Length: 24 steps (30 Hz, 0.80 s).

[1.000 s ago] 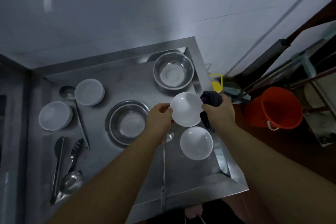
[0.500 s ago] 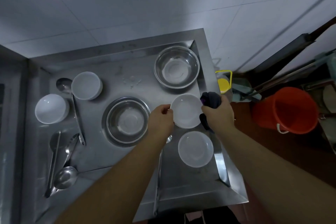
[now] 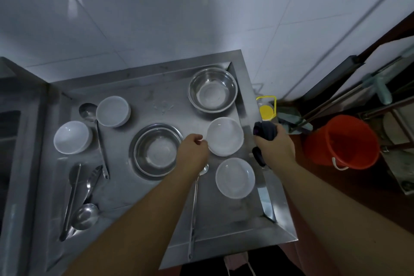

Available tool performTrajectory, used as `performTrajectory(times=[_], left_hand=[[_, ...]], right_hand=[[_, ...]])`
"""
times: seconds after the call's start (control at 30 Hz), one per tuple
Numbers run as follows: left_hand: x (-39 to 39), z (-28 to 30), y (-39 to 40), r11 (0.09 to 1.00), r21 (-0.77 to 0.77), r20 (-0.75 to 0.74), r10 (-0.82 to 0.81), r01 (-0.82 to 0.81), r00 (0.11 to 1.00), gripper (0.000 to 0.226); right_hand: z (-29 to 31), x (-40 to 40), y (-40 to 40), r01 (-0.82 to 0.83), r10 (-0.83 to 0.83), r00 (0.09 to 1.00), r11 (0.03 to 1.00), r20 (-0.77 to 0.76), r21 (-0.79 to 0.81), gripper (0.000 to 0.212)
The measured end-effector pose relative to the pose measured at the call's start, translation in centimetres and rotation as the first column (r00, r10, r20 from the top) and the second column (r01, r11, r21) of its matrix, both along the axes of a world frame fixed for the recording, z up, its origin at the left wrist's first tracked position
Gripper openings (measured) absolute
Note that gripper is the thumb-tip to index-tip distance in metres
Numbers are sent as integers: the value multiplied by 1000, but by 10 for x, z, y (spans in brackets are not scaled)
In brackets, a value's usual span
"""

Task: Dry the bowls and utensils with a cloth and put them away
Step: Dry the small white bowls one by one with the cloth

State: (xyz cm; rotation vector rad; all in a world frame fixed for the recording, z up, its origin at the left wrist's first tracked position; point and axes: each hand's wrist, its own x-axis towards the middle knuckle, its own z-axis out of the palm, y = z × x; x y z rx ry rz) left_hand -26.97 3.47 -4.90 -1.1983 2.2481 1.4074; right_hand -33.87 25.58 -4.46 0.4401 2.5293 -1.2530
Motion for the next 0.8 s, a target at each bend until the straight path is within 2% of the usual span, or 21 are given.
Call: performTrajectory(times=[0.2,0.33,0.47,0.6,0.8], left_hand=[[57,33,11,966,-163,21,-200,201,980,34],[104,58,30,925,-257,46,-278,280,960,28],[157,75,45,872,-328,141,-335,363,932,35],[213,86,45,804,-392,249,-374,446,893,40],[288,93,8,811,-436,279,-290,390,915,42]], right_hand=[[31,43,13,-136,138,989,989,-54,50,31],[48,79,17,-304,309,949,950,-68,71,33],[61,121,19,-489,490,864,871,-113,41,32],[69,161,7,-673,675,729,737,-114,64,33],[75,215,-35,-781,789,611,613,-56,117,26]])
